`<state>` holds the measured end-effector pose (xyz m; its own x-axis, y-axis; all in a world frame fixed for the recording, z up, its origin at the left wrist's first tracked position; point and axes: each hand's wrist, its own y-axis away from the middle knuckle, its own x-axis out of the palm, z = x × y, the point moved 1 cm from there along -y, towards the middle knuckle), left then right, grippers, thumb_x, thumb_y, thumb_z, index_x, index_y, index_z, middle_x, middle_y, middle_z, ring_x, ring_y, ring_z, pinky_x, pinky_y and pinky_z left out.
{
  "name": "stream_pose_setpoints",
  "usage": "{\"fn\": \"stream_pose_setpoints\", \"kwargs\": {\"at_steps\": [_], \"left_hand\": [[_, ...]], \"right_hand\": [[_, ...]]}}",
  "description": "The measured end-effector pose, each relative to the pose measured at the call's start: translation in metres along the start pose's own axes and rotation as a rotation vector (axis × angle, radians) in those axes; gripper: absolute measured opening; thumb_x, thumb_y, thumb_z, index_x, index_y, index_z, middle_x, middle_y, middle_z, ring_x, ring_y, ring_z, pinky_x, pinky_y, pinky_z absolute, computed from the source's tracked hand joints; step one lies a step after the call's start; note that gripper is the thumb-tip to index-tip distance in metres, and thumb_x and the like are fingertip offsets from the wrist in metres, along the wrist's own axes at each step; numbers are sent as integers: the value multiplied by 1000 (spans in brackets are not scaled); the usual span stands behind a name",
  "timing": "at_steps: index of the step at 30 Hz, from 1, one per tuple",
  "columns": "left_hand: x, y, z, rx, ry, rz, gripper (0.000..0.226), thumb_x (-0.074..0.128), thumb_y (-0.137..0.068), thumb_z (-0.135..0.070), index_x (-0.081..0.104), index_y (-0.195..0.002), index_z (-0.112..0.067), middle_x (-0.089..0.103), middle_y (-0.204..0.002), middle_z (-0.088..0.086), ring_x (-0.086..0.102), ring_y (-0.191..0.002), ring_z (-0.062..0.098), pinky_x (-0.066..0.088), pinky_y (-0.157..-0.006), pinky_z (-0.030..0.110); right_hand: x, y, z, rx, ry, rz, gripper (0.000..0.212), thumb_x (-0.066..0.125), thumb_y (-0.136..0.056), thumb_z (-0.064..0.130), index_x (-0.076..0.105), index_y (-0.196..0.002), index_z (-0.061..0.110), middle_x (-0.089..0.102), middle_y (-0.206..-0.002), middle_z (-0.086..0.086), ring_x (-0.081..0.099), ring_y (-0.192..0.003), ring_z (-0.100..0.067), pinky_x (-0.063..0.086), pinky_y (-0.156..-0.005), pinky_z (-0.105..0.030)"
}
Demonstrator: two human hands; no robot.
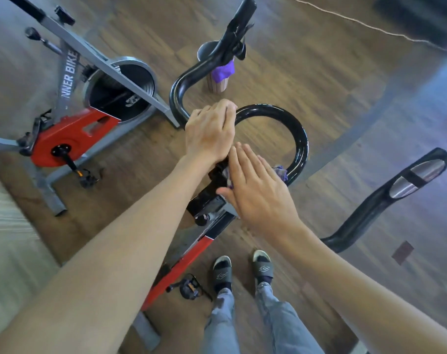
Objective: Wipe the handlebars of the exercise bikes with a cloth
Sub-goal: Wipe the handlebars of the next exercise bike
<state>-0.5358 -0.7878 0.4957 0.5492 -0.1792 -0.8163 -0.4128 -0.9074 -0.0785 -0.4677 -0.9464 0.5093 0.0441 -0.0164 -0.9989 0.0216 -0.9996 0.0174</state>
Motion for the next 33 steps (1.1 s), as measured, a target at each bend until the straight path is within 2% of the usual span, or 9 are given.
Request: {"fn": "stream_pose_setpoints", "kwargs": {"at_steps": [4, 7, 11, 14, 18, 22, 25, 29, 33], "left_hand": [[-9, -4, 21, 210, -123, 59, 40, 27, -107, -28, 63, -116, -15, 70, -114, 0, 59, -118, 21, 26, -115, 38], [-8, -8, 24, 198, -136, 36, 40, 28, -106, -27, 62, -123, -12, 68, -120, 2, 55, -126, 19, 16, -124, 38], [-9, -12, 32, 137, -66, -50, 39, 26, -107, -23, 63, -114, -10, 70, -104, 1, 61, -112, 18, 10, -124, 33], [-10, -14, 36, 88, -140, -36, 40, 25, -107, -25, 63, -107, -13, 69, -102, 2, 58, -113, 20, 13, -124, 37], [-10, -14, 35, 103, -184, -11, 41, 25, -107, -29, 63, -108, -14, 70, -104, 4, 56, -115, 25, 21, -120, 41], [-14, -15, 31, 117, -232, 40, 45, 22, -105, -31, 63, -112, -15, 71, -106, 4, 54, -114, 26, 32, -105, 41], [-16, -17, 29, 105, -290, 106, 44, 23, -105, -30, 63, -114, -14, 71, -110, 7, 53, -117, 29, 33, -104, 43], [-16, -18, 27, 28, -297, 173, 62, 8, -103, -45, 59, -122, -15, 69, -118, 8, 51, -122, 29, 29, -110, 45], [-4, -2, 7, 11, -192, 167, 53, 17, -106, -49, 49, -136, -17, 67, -125, 7, 54, -125, 29, 28, -114, 49]], "right_hand": [[5, 36, -7, -138, 146, 6, 73, 13, -111, 50, 26, -156, -6, 25, -164, -25, 24, -153, -37, 28, -124, -50], [5, 6, -1, -86, 83, -13, 81, 15, -107, 57, 30, -155, -7, 31, -162, -25, 29, -152, -36, 29, -123, -47], [1, -23, -1, -52, -90, 51, 86, 13, -103, 62, 26, -157, -3, 29, -163, -22, 27, -153, -31, 24, -124, -42], [0, 4, -9, -65, -9, 18, 78, 19, -107, 56, 31, -155, -4, 33, -161, -24, 34, -150, -35, 31, -122, -45], [2, 38, -14, -69, 111, 3, 68, 26, -111, 47, 30, -156, -4, 27, -163, -25, 27, -152, -40, 31, -123, -52], [1, 9, -4, 88, 20, -39, 69, 23, -109, 48, 40, -152, -3, 35, -161, -22, 33, -150, -34, 30, -123, -47], [0, 5, -1, 121, -12, -13, 72, 19, -108, 52, 40, -152, 0, 38, -160, -20, 35, -150, -32, 25, -124, -44], [-2, 50, -8, 142, -76, -43, 67, 29, -110, 47, 34, -155, -2, 19, -166, -25, 18, -155, -37, 18, -125, -45], [8, 43, -14, 287, -194, -122, 67, 25, -110, 43, 33, -153, -8, 13, -165, -30, 14, -155, -41, 17, -126, -49]]}}
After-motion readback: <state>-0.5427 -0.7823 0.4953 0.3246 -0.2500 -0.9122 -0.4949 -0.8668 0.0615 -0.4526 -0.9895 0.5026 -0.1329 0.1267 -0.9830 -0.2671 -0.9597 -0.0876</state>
